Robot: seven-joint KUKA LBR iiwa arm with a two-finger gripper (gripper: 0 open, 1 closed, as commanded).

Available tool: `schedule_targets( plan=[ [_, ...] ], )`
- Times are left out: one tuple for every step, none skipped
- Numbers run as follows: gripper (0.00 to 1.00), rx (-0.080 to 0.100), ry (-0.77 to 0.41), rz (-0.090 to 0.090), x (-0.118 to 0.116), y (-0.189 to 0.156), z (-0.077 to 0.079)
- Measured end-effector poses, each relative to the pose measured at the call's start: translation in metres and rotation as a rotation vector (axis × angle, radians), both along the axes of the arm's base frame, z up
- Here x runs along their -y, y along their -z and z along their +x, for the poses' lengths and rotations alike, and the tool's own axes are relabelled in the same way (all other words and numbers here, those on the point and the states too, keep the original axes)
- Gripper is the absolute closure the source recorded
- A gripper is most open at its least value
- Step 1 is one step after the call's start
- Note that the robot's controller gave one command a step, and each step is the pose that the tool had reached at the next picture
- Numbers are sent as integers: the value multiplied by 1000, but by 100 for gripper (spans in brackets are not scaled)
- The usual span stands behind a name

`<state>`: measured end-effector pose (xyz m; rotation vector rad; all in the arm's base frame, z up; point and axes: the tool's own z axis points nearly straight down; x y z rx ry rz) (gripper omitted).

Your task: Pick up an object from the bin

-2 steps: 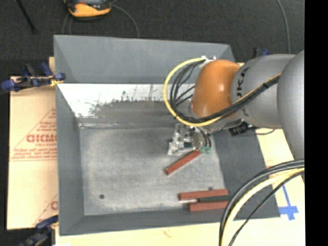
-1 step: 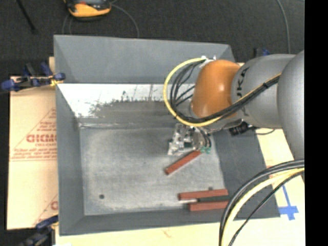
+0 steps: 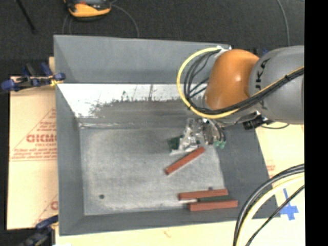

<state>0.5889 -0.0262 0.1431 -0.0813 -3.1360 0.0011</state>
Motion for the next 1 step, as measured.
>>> schedule_targets(
  plan=[
    [100, 6, 17, 1, -5, -62, 9]
  ],
)
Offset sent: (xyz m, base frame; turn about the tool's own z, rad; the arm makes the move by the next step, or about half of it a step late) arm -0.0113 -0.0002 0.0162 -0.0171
